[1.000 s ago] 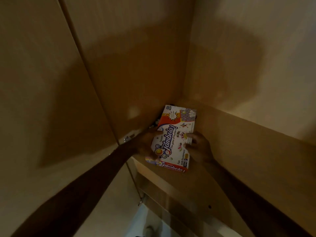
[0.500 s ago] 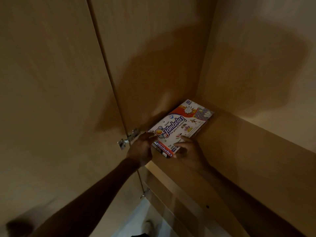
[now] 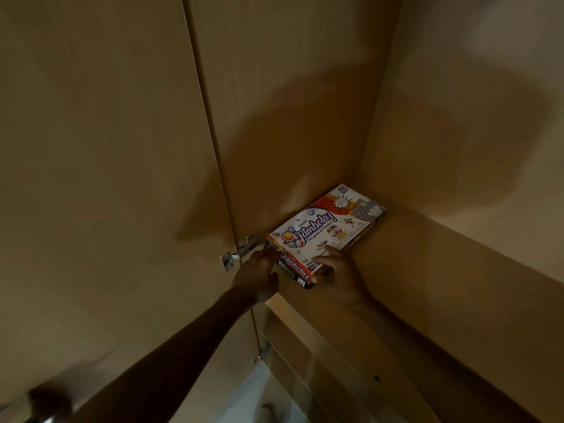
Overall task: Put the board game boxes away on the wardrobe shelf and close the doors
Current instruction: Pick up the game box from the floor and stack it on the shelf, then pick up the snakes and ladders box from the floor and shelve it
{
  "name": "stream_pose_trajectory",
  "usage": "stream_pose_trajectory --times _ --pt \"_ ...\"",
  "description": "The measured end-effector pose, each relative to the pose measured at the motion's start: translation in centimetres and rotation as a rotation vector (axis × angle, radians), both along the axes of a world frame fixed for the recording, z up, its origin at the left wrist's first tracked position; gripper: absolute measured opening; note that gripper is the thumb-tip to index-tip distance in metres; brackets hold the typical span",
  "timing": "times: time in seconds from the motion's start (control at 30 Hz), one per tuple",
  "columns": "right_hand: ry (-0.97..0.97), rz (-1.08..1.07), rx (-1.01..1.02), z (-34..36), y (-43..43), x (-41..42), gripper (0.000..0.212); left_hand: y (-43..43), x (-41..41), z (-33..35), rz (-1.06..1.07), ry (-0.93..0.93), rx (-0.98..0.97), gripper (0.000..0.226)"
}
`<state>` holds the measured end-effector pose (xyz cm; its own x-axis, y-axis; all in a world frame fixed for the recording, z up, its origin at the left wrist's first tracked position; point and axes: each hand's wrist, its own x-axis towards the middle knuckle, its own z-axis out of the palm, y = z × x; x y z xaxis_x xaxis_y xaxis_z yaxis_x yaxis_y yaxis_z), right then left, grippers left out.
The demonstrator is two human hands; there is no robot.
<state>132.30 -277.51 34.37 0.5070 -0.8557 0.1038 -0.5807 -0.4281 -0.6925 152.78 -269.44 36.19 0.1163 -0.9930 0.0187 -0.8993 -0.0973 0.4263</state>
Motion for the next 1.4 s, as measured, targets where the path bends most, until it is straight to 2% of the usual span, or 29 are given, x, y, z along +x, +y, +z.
stream_pose_trajectory --times 0.1,0.23,0.4,0.6,0.83,1.17,1.4 --pt "-0.055 0.016 0.028 0.5 1.8 -0.4 0.039 2.0 -0.7 -0.6 0.152 0.224 -0.046 0.048" --pt "-0.201 0.022 0.011 0.1 6.0 -1.4 0.027 6.5 -2.6 -2.7 0.396 0.620 -0.162 0.029" --pt "-0.286 0.040 0.345 -1.8 12.2 -0.6 0.029 15.2 -4.6 -5.0 0.581 0.735 -0.196 0.026" --pt "-0.111 0.309 0.463 -4.3 21.2 2.0 0.029 30.0 -6.2 -7.3 0.952 0.875 -0.261 0.026" --pt "0.051 0.692 0.520 -5.8 35.6 5.3 0.026 49.0 -9.5 -8.4 1.375 0.928 -0.407 0.026" --pt "0.188 1.125 0.507 -5.9 60.6 7.0 0.026 75.5 -17.2 -9.7 1.711 0.854 -0.611 0.029" --pt "0.300 1.531 0.492 -5.1 80.9 6.4 0.025 92.8 -25.7 -8.9 2.090 0.716 -0.852 0.029"
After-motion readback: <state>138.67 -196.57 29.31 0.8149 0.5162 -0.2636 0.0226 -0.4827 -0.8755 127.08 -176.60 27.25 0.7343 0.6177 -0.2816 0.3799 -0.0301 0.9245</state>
